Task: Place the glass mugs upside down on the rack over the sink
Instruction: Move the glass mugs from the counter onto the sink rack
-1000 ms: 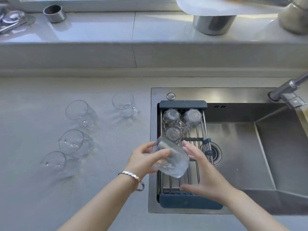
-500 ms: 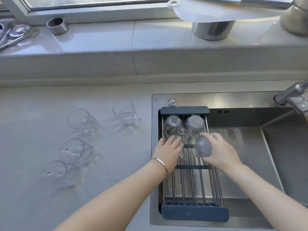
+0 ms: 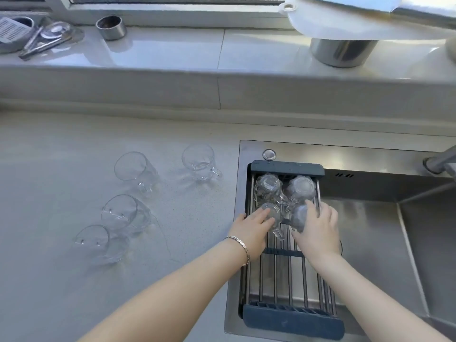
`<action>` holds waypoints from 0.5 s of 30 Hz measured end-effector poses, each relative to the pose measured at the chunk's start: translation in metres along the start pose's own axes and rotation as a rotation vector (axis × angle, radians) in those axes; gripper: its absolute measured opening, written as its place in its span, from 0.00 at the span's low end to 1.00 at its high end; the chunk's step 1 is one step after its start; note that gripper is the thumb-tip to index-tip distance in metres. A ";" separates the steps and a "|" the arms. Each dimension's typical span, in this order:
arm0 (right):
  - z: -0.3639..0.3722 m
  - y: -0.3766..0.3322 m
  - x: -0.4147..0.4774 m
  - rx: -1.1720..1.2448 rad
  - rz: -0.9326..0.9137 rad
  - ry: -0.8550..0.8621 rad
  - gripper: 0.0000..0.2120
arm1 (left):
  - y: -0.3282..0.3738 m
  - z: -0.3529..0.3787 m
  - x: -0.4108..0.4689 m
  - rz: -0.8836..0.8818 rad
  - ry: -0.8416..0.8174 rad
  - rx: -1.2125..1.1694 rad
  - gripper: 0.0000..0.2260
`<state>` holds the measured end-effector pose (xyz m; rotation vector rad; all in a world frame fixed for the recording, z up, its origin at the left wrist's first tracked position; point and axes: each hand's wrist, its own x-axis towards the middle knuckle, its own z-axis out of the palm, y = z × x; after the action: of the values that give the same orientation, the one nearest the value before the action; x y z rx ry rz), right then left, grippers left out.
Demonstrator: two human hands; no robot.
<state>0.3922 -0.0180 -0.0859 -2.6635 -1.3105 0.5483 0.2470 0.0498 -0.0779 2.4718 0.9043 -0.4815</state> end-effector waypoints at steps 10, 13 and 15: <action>-0.018 -0.146 0.015 0.357 -0.434 -0.314 0.42 | -0.118 -0.075 -0.102 -0.651 0.425 -0.029 0.19; -0.004 -0.188 0.035 0.471 -0.341 -0.337 0.54 | -0.149 -0.078 -0.125 -0.859 0.221 0.049 0.30; 0.006 -0.209 0.048 0.525 -0.274 -0.310 0.54 | -0.161 -0.072 -0.132 -0.857 0.147 0.040 0.34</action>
<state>0.2624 0.1481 -0.0484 -1.9950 -1.3400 1.1167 0.0547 0.1295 -0.0048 2.0608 2.0276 -0.5832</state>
